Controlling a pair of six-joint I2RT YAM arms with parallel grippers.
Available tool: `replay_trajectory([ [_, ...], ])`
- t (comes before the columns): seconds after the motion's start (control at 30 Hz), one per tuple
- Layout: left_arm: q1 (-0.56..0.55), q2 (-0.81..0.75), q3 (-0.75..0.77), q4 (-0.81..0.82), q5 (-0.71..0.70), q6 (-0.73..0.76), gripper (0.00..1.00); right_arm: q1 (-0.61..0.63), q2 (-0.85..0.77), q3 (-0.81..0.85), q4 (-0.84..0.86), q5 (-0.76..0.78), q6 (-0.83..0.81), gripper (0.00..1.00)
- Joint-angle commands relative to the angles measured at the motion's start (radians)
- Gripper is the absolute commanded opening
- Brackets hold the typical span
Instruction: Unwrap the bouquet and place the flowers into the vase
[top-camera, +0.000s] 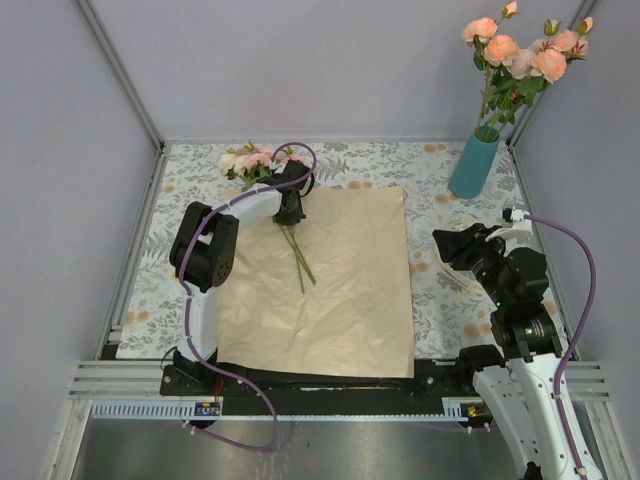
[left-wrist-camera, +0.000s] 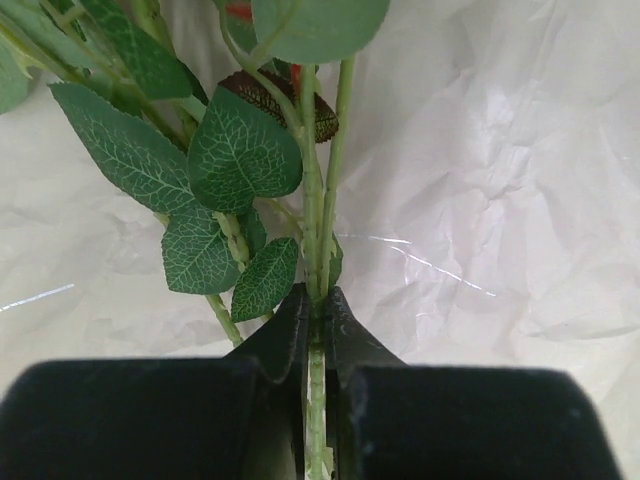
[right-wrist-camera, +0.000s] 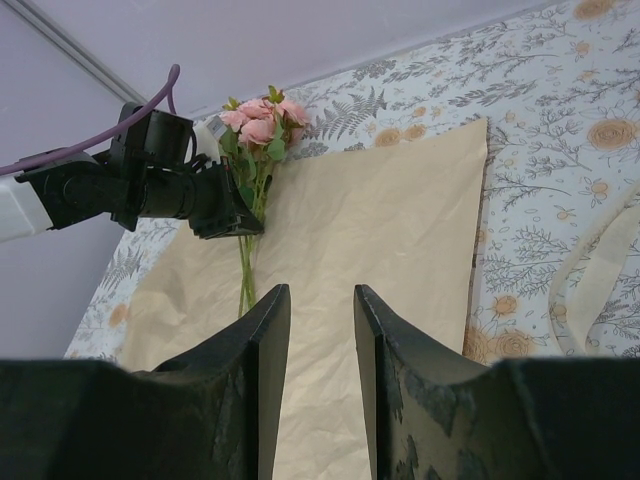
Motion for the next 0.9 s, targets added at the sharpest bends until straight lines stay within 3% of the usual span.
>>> replay_trajectory([
  [0.0, 0.004, -0.054, 0.035, 0.021, 0.014, 0.016, 0.0, 0.005, -0.008, 0.041, 0.004, -0.008, 0.008, 0.41],
  [0.23, 0.004, -0.153, 0.057, -0.008, 0.009, 0.022, 0.0, 0.007, -0.002, 0.048, -0.012, -0.014, 0.015, 0.44],
  [0.63, 0.004, -0.315, 0.025, 0.035, 0.124, 0.037, 0.0, 0.007, 0.027, 0.053, 0.016, -0.044, 0.07, 0.47],
  [0.87, 0.024, -0.25, 0.026, -0.006, 0.14, 0.048, 0.0, 0.007, 0.044, 0.06, 0.045, -0.097, 0.138, 0.49],
])
